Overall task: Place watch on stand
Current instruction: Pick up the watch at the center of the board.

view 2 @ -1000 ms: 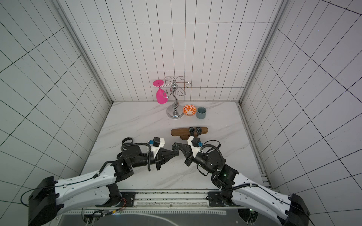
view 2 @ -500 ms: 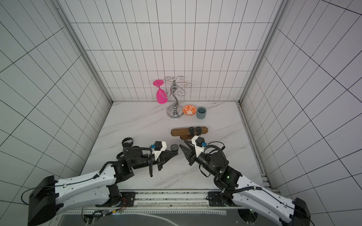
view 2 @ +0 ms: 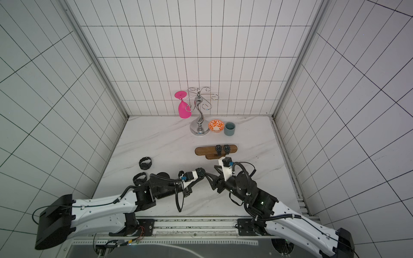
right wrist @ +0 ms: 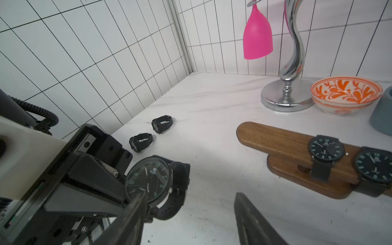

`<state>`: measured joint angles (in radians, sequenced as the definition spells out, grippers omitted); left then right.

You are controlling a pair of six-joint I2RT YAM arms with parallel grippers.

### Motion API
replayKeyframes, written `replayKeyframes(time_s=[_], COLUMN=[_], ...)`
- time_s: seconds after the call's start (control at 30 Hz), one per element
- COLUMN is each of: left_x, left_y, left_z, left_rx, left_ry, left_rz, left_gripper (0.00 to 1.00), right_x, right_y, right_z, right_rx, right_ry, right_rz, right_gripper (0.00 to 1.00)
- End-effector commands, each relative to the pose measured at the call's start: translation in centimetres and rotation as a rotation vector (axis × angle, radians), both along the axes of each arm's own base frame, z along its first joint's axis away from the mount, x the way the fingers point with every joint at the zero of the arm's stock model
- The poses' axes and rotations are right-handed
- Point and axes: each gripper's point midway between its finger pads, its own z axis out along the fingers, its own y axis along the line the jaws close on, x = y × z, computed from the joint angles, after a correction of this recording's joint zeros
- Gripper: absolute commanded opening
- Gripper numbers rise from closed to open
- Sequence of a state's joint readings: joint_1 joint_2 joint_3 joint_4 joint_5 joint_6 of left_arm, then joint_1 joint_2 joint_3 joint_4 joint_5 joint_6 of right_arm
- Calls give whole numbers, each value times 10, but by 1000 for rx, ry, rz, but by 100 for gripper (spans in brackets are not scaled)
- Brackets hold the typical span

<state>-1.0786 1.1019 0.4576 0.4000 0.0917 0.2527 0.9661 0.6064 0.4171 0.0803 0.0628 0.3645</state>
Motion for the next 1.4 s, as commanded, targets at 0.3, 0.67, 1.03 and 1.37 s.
replayKeyframes(time_s=[0.3,0.67,1.03,1.37], left_x=[2,0,1,1], left_y=[-16,-20,-23,-25], left_z=[-4,-7,-7,-11], left_rx=[77,99,116,132], left_ry=[-97,-117,-128,-131], left_rz=[-14,-12,-7,-8], left_gripper=[0,0,0,0], right_x=[-1,3,7,8], right_y=[18,31,36,41], right_z=[49,31,22,18], right_rx=[101,38,-9,-28], right_ry=[94,202,222,225], right_rz=[20,-12,-25,-15], right_gripper=[67,65,56,47])
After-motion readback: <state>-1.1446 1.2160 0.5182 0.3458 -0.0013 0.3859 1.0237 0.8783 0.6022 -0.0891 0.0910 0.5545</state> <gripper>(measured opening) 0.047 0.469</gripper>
